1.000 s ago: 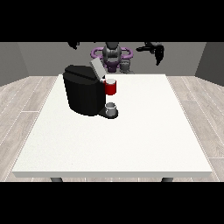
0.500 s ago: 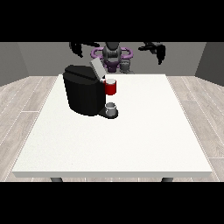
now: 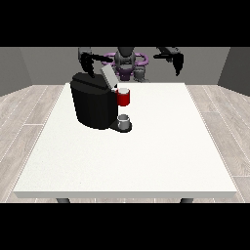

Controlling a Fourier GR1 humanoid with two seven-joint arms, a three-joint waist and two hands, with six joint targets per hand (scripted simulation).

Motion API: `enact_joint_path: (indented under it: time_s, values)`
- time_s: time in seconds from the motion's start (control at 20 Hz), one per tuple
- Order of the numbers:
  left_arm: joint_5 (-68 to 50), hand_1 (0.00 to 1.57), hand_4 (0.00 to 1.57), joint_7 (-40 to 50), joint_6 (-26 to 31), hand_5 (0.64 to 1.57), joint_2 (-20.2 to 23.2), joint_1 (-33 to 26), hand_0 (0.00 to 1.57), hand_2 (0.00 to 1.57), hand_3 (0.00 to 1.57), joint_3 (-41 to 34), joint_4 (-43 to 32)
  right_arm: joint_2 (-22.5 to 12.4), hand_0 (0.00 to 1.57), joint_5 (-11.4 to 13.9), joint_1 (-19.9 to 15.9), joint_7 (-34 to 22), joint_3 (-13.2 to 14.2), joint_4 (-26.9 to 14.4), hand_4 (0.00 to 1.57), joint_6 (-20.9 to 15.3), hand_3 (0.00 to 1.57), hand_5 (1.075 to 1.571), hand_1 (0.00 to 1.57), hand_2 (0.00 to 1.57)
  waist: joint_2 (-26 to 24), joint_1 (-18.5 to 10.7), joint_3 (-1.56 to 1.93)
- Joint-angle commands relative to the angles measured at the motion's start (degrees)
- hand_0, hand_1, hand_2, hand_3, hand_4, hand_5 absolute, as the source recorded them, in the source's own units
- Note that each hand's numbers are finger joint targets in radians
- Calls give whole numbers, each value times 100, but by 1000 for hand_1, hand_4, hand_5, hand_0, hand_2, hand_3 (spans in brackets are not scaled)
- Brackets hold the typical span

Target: Insert the coffee pod into the coffee machine and close the lid

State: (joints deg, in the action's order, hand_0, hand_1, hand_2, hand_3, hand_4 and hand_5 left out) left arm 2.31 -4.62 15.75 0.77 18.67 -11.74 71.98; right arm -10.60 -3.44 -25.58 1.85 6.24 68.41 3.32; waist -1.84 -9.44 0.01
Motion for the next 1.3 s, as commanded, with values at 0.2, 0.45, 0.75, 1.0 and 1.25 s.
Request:
enact_joint_path:
  time_s: [0.2,0.45,0.75,1.0,1.25]
  values:
    - [-296,0,0,-75,-68,1571,341,-301,0,0,0,-105,396,-179,0,39,-554,-15,19,-394,0,333,0,1571,0,0,335,250,-1]
    - [-438,0,0,96,-13,1571,502,-397,0,0,0,-56,662,165,0,293,-534,490,-109,-574,0,34,0,1571,0,0,405,265,-1]
    - [-360,0,124,329,-395,1571,177,-486,0,0,0,233,902,14,0,322,-1115,-35,-52,-894,0,106,0,1571,0,0,384,140,-1]
    - [-451,0,0,347,-305,1571,461,-325,0,0,0,112,841,103,0,347,-1135,247,-149,-922,0,259,0,1571,0,0,508,212,-1]
    - [-359,0,0,395,-369,1571,475,-407,0,0,0,251,964,17,0,435,-1386,222,-65,-1156,0,189,0,1571,0,0,549,97,-1]
